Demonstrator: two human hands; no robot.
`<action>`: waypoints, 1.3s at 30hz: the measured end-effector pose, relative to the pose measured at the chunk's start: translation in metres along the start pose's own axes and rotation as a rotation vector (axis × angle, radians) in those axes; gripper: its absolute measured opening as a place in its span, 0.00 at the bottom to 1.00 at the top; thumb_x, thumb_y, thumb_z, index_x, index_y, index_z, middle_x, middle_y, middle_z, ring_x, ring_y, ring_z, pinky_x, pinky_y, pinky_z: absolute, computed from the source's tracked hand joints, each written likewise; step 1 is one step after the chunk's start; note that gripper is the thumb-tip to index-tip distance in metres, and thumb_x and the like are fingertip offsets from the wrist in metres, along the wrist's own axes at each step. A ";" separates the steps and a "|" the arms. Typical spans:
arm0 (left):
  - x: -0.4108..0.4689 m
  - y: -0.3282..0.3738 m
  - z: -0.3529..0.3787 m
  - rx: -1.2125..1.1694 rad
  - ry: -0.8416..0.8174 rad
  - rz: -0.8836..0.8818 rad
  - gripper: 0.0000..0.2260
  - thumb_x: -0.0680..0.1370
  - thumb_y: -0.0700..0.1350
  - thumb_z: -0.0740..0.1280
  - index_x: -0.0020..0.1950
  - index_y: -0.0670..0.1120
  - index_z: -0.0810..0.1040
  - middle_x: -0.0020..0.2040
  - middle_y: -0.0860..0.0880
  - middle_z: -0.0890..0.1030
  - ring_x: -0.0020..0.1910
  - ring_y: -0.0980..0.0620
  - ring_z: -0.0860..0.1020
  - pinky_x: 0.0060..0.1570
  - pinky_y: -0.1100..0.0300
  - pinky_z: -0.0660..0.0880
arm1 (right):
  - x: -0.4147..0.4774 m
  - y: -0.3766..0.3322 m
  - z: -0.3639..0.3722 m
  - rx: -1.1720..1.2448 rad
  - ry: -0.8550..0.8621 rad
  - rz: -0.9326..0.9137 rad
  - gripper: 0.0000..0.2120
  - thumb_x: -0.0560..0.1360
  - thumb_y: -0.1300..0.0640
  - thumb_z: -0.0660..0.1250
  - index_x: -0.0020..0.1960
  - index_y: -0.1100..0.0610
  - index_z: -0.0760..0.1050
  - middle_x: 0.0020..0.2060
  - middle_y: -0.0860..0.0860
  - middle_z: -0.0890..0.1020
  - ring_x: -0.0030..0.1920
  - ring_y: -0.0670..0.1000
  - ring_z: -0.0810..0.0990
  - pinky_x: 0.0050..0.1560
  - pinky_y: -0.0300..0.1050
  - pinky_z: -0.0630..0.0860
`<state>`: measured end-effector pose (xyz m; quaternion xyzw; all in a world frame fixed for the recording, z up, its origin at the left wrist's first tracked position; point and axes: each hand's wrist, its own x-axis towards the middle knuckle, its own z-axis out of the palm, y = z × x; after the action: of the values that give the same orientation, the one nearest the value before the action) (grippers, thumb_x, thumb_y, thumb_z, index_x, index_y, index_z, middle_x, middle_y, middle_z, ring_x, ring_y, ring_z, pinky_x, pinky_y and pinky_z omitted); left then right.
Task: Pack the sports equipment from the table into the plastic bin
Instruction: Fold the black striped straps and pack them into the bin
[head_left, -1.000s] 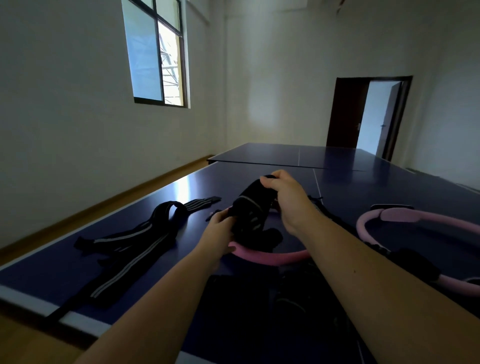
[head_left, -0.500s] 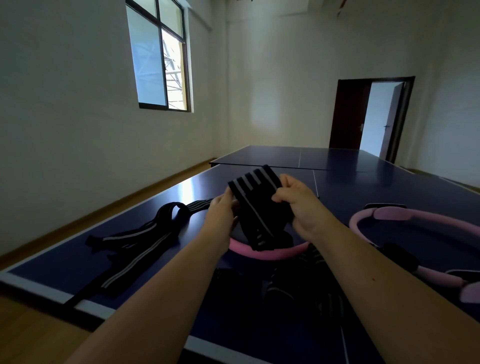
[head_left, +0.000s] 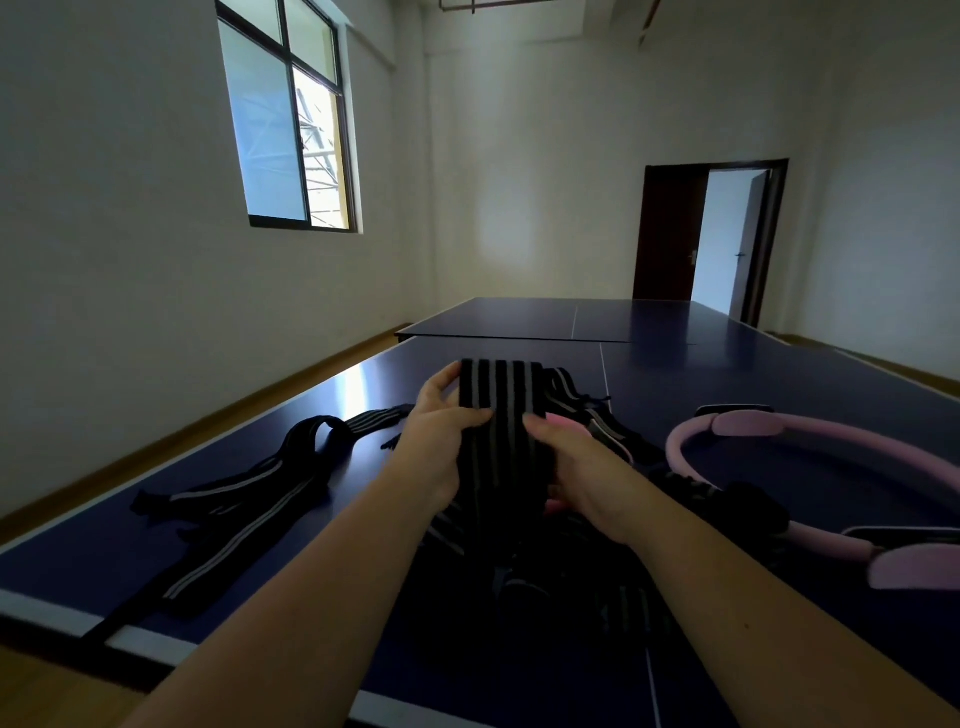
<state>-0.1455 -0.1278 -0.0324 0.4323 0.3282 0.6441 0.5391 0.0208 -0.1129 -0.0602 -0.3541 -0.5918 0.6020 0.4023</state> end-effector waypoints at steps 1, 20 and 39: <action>-0.004 -0.003 0.002 0.039 -0.017 -0.006 0.24 0.77 0.25 0.60 0.68 0.47 0.72 0.61 0.41 0.81 0.57 0.41 0.82 0.46 0.51 0.82 | 0.003 0.002 0.001 0.015 0.131 0.052 0.21 0.69 0.35 0.72 0.58 0.43 0.81 0.68 0.59 0.75 0.65 0.60 0.76 0.46 0.55 0.81; -0.040 -0.006 0.023 0.464 0.110 0.330 0.06 0.85 0.44 0.56 0.54 0.42 0.69 0.41 0.50 0.75 0.36 0.63 0.76 0.34 0.71 0.72 | -0.022 -0.018 0.022 -0.217 0.154 -0.370 0.12 0.79 0.59 0.66 0.62 0.50 0.74 0.53 0.50 0.84 0.54 0.50 0.83 0.58 0.51 0.79; -0.043 0.003 0.004 0.433 0.093 0.210 0.19 0.83 0.37 0.59 0.73 0.48 0.65 0.50 0.50 0.77 0.46 0.56 0.77 0.45 0.66 0.76 | -0.033 -0.021 0.028 -0.250 0.155 -0.209 0.22 0.75 0.63 0.62 0.68 0.51 0.74 0.57 0.49 0.84 0.60 0.54 0.80 0.66 0.61 0.73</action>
<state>-0.1408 -0.1708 -0.0369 0.5394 0.4363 0.6303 0.3484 0.0108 -0.1551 -0.0393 -0.3834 -0.6630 0.4496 0.4597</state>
